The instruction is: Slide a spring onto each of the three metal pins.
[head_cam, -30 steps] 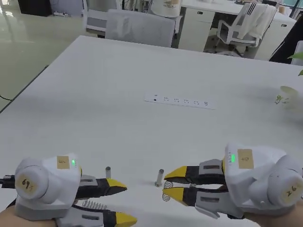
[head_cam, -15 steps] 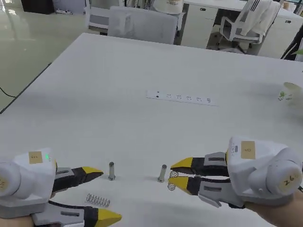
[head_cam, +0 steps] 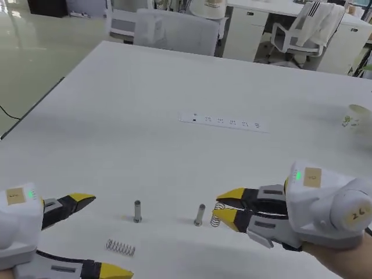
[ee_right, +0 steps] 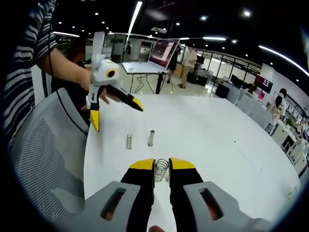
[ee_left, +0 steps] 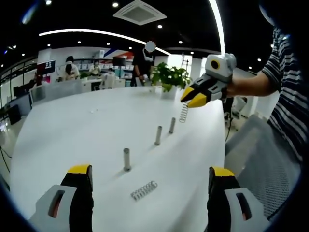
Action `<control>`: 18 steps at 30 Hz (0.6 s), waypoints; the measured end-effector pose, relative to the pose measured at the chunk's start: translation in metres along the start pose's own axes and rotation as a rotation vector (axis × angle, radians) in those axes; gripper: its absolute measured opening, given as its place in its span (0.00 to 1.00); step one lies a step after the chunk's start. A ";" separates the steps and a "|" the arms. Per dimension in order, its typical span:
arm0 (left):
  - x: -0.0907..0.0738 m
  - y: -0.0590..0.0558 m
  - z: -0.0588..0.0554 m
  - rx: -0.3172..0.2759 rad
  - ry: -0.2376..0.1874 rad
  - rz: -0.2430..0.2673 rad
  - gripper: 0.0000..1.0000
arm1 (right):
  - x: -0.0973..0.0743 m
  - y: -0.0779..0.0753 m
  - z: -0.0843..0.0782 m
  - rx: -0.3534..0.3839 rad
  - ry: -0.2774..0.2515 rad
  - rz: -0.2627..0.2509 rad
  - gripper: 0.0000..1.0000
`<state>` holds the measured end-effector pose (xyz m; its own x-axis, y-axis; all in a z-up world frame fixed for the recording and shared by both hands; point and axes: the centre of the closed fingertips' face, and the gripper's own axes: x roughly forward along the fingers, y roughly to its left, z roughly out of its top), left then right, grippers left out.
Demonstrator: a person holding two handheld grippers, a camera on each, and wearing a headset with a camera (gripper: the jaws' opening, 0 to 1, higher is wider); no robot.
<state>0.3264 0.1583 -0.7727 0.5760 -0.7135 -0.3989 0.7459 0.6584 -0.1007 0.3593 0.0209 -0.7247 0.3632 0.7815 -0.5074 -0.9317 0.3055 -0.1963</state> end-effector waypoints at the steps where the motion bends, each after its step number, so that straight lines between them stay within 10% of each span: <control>1: 0.000 0.001 0.001 0.005 -0.002 0.008 0.98 | 0.000 -0.001 0.000 0.001 0.001 -0.004 0.08; 18: -0.004 0.001 0.002 -0.028 -0.044 0.000 0.98 | 0.023 -0.032 0.002 0.070 -0.003 -0.068 0.08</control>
<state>0.3255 0.1613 -0.7697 0.5903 -0.7230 -0.3589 0.7368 0.6643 -0.1263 0.3976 0.0303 -0.7288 0.4257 0.7590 -0.4927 -0.9026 0.3950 -0.1714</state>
